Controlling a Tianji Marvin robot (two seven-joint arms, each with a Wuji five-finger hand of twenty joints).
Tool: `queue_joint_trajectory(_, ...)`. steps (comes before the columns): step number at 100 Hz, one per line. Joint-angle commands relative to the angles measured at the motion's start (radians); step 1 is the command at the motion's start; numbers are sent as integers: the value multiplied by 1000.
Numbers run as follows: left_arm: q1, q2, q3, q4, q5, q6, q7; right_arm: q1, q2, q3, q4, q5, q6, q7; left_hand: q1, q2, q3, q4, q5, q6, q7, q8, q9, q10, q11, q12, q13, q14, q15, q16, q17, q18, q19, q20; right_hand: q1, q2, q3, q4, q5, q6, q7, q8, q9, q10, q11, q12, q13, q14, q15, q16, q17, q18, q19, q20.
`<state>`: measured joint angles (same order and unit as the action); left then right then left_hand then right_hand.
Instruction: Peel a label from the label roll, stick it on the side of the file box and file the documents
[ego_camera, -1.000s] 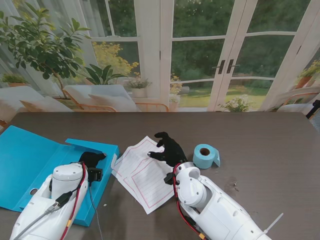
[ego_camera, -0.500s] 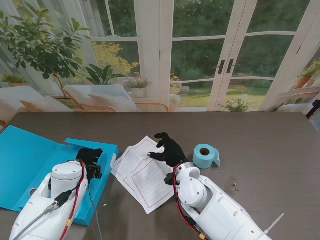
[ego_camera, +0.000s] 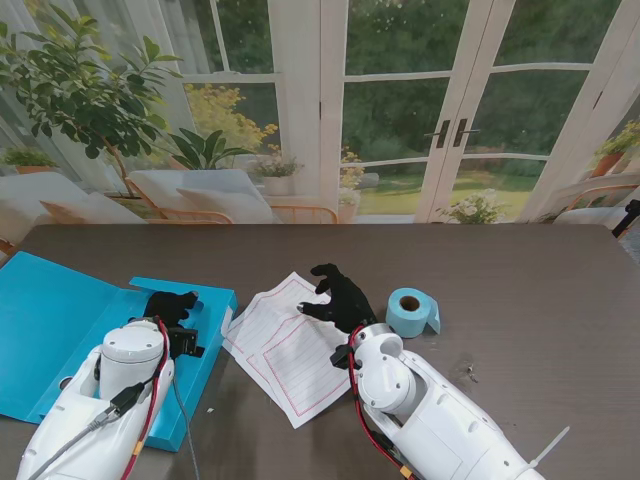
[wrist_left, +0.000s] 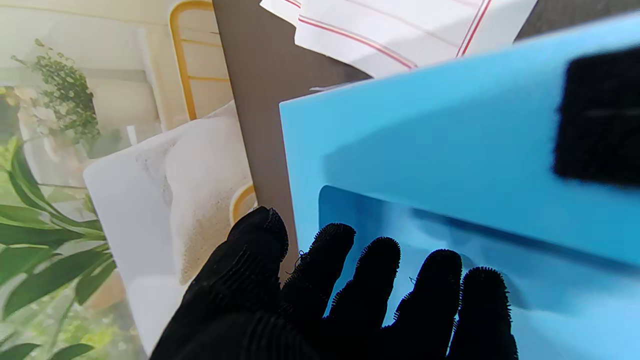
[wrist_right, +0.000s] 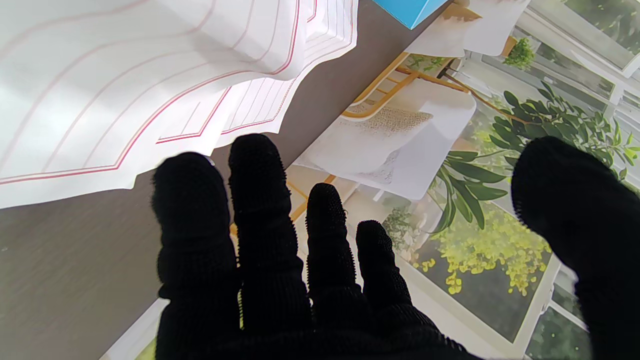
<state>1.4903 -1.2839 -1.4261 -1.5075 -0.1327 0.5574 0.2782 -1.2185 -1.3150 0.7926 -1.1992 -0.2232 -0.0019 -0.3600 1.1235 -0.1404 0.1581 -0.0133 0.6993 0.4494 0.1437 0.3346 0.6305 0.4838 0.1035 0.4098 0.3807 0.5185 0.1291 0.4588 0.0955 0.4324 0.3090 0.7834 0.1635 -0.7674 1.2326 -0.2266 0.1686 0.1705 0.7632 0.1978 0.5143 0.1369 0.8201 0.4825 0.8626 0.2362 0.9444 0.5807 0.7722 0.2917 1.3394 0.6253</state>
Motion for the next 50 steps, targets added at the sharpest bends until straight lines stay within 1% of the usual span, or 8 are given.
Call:
queue_joint_trajectory(1, 4, 1, 8, -14, 45, -21, -1, -4, 3, 4, -5, -8, -5, 12, -27, 36, 1, 33, -6, 9, -4, -6, -13, -2, -2, -11, -11, -3, -19, -15, 1, -5, -27, 19, 0, 22, -25, 19, 12, -16, 3, 16, 27, -13, -4, -3, -11, -3, -4, 0, -430, -35, -11, 16)
queue_joint_trajectory(17, 15, 12, 15, -61, 119, -68, 14, -10, 15, 18, -18, -32, -7, 17, -61, 29, -8, 32, 0, 2, -1, -5, 0, -3, 3, -10, -2, -9, -15, -11, 5, -8, -27, 33, -1, 32, -31, 21, 53, -30, 7, 18, 25, -10, -7, -4, -19, -1, -17, -5, -433, -34, -16, 14)
queue_joint_trajectory(26, 25, 21, 20, -92, 161, -97, 11, -19, 21, 28, -33, -41, -7, 19, -74, 25, -7, 34, 4, -2, 1, -4, 5, -4, 4, -8, 2, -15, -11, -5, 8, -9, -25, 42, -1, 34, -34, 21, 81, -39, 7, 20, 26, -8, -8, -4, -21, -3, -24, -8, -434, -33, -20, 13)
queue_joint_trajectory(37, 37, 31, 25, -126, 202, -144, 8, -74, 48, 65, -142, -74, 29, 47, -85, 19, -1, 35, 8, -7, 4, -3, 11, -10, 6, -5, 9, -22, -3, 6, 10, -12, -18, 58, -4, 41, -39, 22, 136, -57, 12, 29, 23, -6, -11, -4, -34, -6, -54, -20, -439, -32, -47, -1)
queue_joint_trajectory(44, 47, 40, 29, -145, 223, -189, -1, -103, 62, 88, -186, -88, 34, 63, -89, 17, 1, 35, 5, -15, 3, -3, 12, -14, 5, -6, 3, -30, -7, 8, -1, -19, -23, 62, -3, 40, -39, 22, 184, -67, 15, 43, 22, 3, -25, -10, -55, -4, -123, -48, -447, -27, -93, -29)
queue_joint_trajectory(50, 56, 47, 33, -157, 241, -237, -9, -130, 76, 110, -223, -101, 33, 84, -93, 13, 1, 33, 10, -29, 5, -3, 9, -27, 1, -8, -7, -39, -14, 6, -11, -27, -32, 61, 0, 42, -41, 23, 234, -83, 14, 55, 21, 10, -45, -22, -68, -4, -204, -82, -453, -24, -135, -58)
